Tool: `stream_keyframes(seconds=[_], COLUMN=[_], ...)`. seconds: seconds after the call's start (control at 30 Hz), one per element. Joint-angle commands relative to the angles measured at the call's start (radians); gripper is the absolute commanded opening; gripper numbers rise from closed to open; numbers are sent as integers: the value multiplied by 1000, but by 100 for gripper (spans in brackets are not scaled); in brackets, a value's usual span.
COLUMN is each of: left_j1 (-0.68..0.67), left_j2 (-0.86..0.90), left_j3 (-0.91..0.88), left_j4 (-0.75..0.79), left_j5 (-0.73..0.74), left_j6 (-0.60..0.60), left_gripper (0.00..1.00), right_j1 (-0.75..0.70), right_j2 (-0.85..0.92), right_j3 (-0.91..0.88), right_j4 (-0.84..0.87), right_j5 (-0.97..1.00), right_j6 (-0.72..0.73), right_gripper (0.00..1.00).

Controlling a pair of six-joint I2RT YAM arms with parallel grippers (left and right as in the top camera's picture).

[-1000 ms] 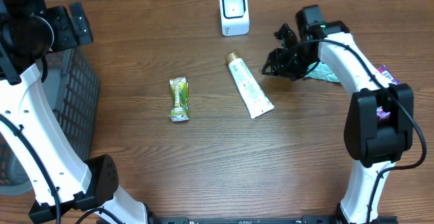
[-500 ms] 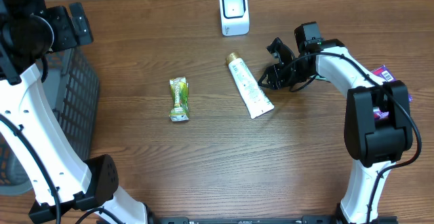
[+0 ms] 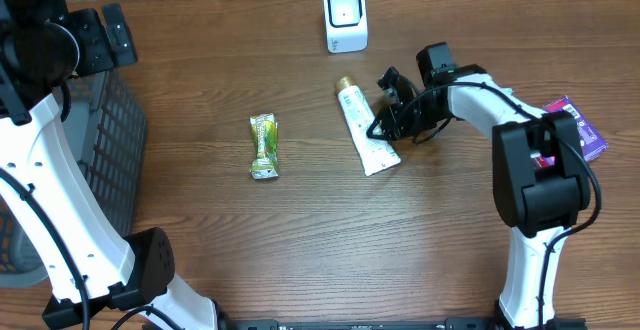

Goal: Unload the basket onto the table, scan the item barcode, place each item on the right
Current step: 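Grasp the white tube by its end with the right gripper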

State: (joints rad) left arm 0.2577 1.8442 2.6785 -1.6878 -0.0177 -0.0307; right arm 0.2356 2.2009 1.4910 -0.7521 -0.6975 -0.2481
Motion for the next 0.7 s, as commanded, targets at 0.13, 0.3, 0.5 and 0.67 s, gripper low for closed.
stream_keyframes(seconds=[0.13,0.3,0.5,0.67], left_j1=[4,4,4,4], left_j2=[7,7,7,7], left_j3=[6,6,6,6], left_j4=[-2,-2,-2,-2], left_j5=[11,11,11,11], left_j6=[-18,-18,-18,-18], left_gripper=[100,100,100,100], right_j1=[39,-2,-76,-79], right_j2=[40,30,-111,-292], right_j3=[-6,13,60,75], right_j4=[-31,-63,-186,-265], right_j5=[-47,-187,-434,-433], right_j6=[34,111,-91,-167], right_gripper=[4,4,4,4])
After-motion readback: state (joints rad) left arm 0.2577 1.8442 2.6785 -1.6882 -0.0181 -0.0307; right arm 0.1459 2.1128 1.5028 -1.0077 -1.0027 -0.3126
